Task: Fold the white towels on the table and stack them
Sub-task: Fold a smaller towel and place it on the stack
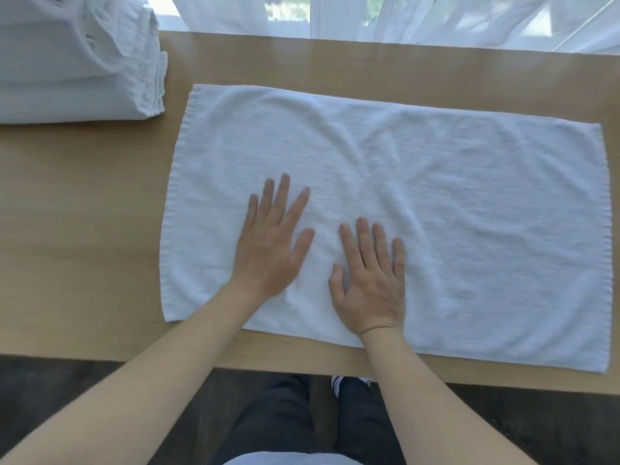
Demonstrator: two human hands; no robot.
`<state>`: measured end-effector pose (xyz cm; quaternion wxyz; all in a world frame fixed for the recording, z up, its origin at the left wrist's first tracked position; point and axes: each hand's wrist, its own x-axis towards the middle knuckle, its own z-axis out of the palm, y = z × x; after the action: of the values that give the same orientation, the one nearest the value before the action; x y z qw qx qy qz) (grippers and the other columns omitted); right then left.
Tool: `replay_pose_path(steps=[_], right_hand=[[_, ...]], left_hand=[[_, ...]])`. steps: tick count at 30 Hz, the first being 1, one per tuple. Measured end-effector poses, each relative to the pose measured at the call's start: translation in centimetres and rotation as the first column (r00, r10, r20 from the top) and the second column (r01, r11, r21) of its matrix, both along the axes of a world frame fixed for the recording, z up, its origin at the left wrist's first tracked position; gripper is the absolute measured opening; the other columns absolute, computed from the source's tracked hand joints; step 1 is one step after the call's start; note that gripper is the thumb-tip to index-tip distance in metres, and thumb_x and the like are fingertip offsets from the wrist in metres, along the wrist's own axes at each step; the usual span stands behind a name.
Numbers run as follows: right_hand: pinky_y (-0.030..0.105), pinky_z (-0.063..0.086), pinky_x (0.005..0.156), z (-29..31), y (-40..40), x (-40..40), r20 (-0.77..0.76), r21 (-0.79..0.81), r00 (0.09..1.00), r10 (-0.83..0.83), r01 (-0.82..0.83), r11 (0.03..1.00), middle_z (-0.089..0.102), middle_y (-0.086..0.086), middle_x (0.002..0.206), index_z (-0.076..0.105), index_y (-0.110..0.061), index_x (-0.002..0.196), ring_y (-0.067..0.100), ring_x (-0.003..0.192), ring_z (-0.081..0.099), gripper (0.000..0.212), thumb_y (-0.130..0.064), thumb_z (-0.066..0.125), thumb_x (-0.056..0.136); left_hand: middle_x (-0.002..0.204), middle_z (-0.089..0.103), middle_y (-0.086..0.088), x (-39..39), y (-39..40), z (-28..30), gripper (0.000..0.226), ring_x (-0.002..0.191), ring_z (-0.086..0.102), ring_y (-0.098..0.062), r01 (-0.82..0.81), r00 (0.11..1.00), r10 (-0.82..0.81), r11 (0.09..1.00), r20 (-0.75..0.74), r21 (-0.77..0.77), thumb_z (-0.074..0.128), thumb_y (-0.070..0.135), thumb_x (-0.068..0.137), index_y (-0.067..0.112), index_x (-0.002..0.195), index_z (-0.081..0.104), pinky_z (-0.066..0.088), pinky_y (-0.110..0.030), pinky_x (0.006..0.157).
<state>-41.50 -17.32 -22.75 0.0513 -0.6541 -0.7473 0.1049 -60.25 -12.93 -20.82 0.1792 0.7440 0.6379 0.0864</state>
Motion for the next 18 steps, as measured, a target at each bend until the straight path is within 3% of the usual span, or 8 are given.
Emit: replay_pose_path(steps=[3, 6, 8, 10, 15, 18], right_hand=[[0.054, 0.009, 0.124, 0.0, -0.1, 0.1, -0.015, 0.007, 1.000, 0.010, -0.010, 1.000, 0.016, 0.003, 0.168, 0.022, -0.023, 0.160, 0.024, 0.155, 0.010, 0.065, -0.039, 0.035, 0.099], [0.053, 0.008, 0.125, 0.1, -0.1, 0.0, 0.011, -0.016, 1.000, 0.006, -0.006, 1.000, 0.013, 0.002, 0.168, 0.019, -0.024, 0.161, 0.024, 0.156, 0.008, 0.065, -0.041, 0.032, 0.099], [0.053, 0.007, 0.125, 0.2, -0.2, -0.1, 0.019, -0.028, 1.000, 0.011, -0.011, 1.000, 0.011, 0.002, 0.168, 0.017, -0.024, 0.161, 0.024, 0.156, 0.006, 0.066, -0.042, 0.031, 0.099], [0.053, 0.006, 0.125, 0.4, -0.3, -0.1, 0.028, -0.041, 0.999, 0.017, -0.016, 0.999, 0.009, 0.002, 0.169, 0.015, -0.025, 0.161, 0.023, 0.156, 0.004, 0.067, -0.042, 0.030, 0.099], [0.046, -0.007, 0.125, 0.6, -0.1, -0.4, 0.001, -0.078, 1.000, 0.014, -0.014, 0.997, -0.003, -0.003, 0.169, 0.006, -0.028, 0.162, 0.017, 0.155, -0.008, 0.064, -0.040, 0.026, 0.102], [0.038, 0.000, 0.126, 1.4, 0.1, -0.3, -0.310, -0.063, 0.939, -0.146, 0.133, 0.989, 0.016, -0.003, 0.167, 0.028, -0.022, 0.158, 0.012, 0.155, 0.009, 0.056, -0.016, 0.036, 0.103]], left_hand=[[0.170, -0.003, 0.001, -1.0, -6.3, -0.9, 0.065, 0.156, -0.007, -0.022, 0.058, 0.986, -0.071, 0.994, -0.148, -0.092, 0.024, 0.054, 0.103, 0.030, 0.162, 0.008, 0.001, -0.048, 0.126], [0.167, -0.021, 0.007, -6.4, -6.9, -1.4, 0.069, 0.152, -0.023, -0.016, -0.130, 0.958, 0.091, 0.983, -0.272, -0.131, 0.008, 0.063, 0.099, 0.036, 0.159, -0.011, -0.011, -0.042, 0.124], [0.165, -0.026, 0.009, -9.7, -6.6, -1.1, 0.071, 0.150, -0.029, -0.013, -0.307, 0.930, 0.262, 0.939, -0.258, -0.154, 0.003, 0.066, 0.097, 0.037, 0.159, -0.013, -0.015, -0.039, 0.123], [0.167, -0.022, 0.005, -10.3, -6.0, -0.6, 0.072, 0.150, -0.028, -0.015, -0.375, 0.920, 0.345, 0.914, -0.186, -0.158, 0.007, 0.064, 0.097, 0.033, 0.161, -0.007, -0.013, -0.041, 0.124], [0.169, -0.003, -0.004, -1.8, -3.3, 0.0, 0.064, 0.155, -0.010, -0.023, -0.026, 1.000, 0.026, 0.999, -0.011, -0.032, 0.021, 0.048, 0.103, 0.023, 0.162, 0.012, -0.007, -0.041, 0.126], [0.169, 0.000, -0.005, 3.6, -1.8, -0.2, 0.060, 0.156, -0.007, -0.022, 0.029, 0.999, -0.028, 0.999, 0.019, -0.043, 0.024, 0.039, 0.105, 0.021, 0.161, 0.013, -0.006, -0.041, 0.126]])
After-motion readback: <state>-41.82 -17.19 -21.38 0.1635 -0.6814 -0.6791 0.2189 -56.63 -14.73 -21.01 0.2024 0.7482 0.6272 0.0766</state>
